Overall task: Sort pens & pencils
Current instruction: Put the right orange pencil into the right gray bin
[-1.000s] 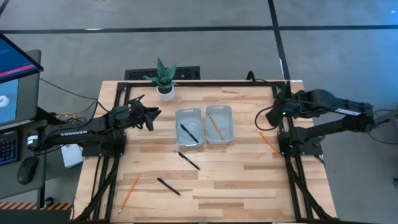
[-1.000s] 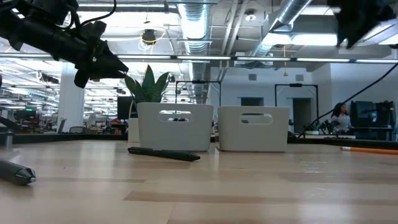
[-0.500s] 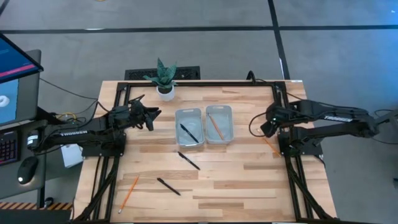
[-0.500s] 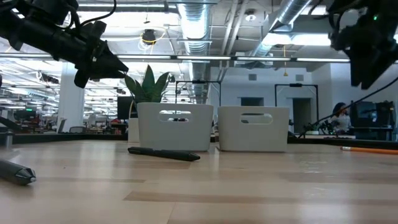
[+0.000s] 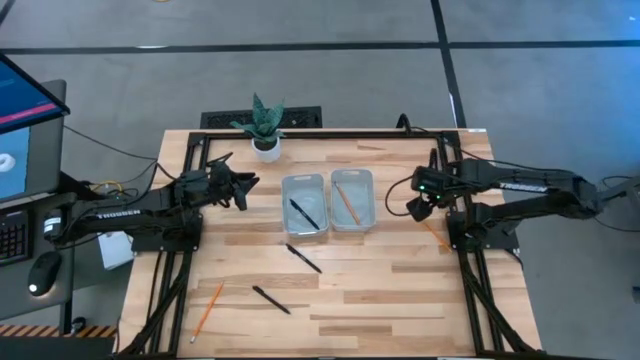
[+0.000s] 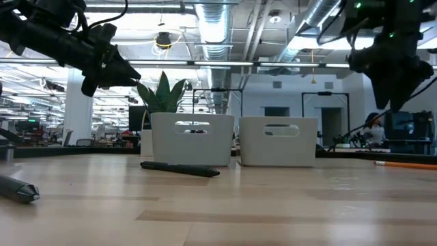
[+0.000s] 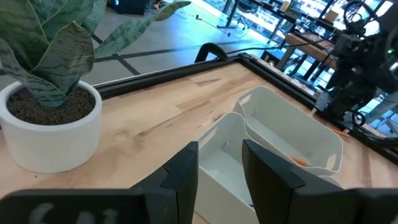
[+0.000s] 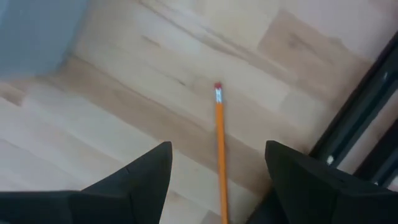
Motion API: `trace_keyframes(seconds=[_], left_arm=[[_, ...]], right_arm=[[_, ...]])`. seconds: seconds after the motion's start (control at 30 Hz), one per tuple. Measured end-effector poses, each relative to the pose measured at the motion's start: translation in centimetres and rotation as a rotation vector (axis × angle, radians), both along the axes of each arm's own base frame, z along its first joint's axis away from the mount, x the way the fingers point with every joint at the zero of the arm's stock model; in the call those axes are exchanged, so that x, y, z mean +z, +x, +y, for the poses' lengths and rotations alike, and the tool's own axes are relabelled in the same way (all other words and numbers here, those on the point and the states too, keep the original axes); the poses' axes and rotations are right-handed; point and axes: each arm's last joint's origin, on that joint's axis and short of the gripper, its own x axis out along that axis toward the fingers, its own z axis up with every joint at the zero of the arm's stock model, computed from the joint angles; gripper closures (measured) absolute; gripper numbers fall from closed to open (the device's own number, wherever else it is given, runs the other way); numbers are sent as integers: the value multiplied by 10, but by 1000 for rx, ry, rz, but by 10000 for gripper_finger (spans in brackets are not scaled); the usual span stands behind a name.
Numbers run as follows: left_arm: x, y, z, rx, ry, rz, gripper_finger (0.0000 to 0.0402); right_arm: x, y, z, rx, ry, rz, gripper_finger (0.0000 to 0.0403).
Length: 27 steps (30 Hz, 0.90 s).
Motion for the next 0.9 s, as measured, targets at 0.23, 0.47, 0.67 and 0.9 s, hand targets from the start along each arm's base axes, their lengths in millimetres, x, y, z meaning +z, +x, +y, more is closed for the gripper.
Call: trace_keyframes(seconds=[0.23, 0.47, 0.67, 0.9], left_arm=[[0, 0, 0, -1, 6, 7, 287], [0, 0, 0, -5, 22, 17, 287], [0, 0, 0, -5, 22, 18, 287], [0, 0, 0, -5, 21, 19, 287]], right_arm=[[-14, 13, -6, 31, 54, 106, 121], [-30, 28, -14, 82, 74, 167, 121], [-39, 36, -23, 88, 75, 167, 121], [-54, 26, -29, 64, 82, 175, 121]])
